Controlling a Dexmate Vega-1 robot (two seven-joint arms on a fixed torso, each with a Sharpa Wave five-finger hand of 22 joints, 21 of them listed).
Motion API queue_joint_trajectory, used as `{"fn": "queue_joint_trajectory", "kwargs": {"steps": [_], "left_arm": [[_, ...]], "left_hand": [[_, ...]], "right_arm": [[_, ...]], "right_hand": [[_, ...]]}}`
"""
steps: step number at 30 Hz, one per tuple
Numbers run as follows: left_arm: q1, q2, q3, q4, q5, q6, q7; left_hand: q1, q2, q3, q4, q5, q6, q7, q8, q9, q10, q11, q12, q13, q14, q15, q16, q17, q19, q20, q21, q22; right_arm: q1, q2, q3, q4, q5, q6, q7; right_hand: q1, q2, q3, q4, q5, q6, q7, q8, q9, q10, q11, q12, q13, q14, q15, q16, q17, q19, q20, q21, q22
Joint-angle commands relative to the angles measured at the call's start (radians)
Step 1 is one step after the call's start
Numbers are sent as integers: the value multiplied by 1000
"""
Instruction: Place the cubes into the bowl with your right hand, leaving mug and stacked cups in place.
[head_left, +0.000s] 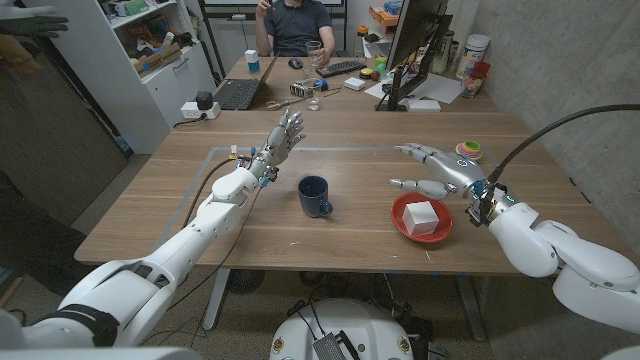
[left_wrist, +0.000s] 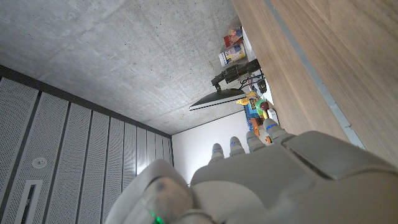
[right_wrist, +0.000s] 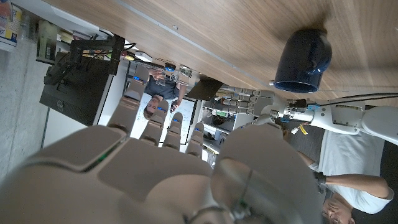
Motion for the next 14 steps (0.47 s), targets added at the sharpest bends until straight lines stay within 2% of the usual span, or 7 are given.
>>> {"fn": "queue_joint_trajectory", "kwargs": {"steps": [1,2,7,9,12,14], "left_arm": [[13,5,0,-19,-1,4,8],[14,6,0,-19,0,2,8],[23,13,-1,-36,2,7,17],[28,15,-2,-45,1,10,21],[30,16,-1,-47,0,8,18],[33,20,0,-56,4,13,26]], "left_hand": [[10,30,-9,4,4,-185,-6,2,1,-183,3,5,3,-126,-6,5,3,-58,4,-1,6],[10,30,-9,4,4,-185,-6,1,1,-184,-2,4,3,-126,-6,5,3,-58,4,-2,6],[11,30,-11,3,5,-186,-6,1,1,-187,5,4,3,-126,-6,5,3,-59,5,-3,6],[11,30,-11,3,5,-185,-5,2,1,-185,5,4,3,-126,-6,5,3,-59,4,-3,6],[11,30,-12,3,5,-185,-6,2,1,-182,7,5,3,-126,-6,5,3,-58,4,-2,6],[11,30,-12,3,5,-185,-6,2,1,-184,4,5,3,-126,-6,5,3,-58,4,-2,6]], "right_arm": [[-27,62,34,14,-75,87,-32],[-31,66,40,18,-76,101,-38],[-48,94,59,25,-95,129,-43],[-52,105,63,14,-104,112,-19],[-63,121,82,41,-87,183,-54],[-66,131,80,34,-126,169,-54]], "right_hand": [[-4,5,-6,-2,6,1,-6,7,2,-2,-2,7,3,-4,-2,2,-1,-10,-2,-1,1],[-4,5,-6,-3,6,1,-5,7,2,-1,-2,7,3,-3,-2,3,-1,-11,-3,-1,1],[-3,8,-6,-3,6,6,-8,11,2,-1,-3,9,3,-4,-3,4,-1,-14,-3,0,1],[-3,8,-6,-3,6,6,-8,11,2,-2,-3,9,3,-5,-3,4,-1,-15,-3,0,1],[-2,9,-7,-4,6,10,-6,13,2,2,-5,12,3,-4,-4,5,-1,-19,-3,0,1],[-1,10,-7,-4,7,9,-7,13,2,2,-4,12,3,-4,-4,6,-1,-21,-3,0,1]]}}
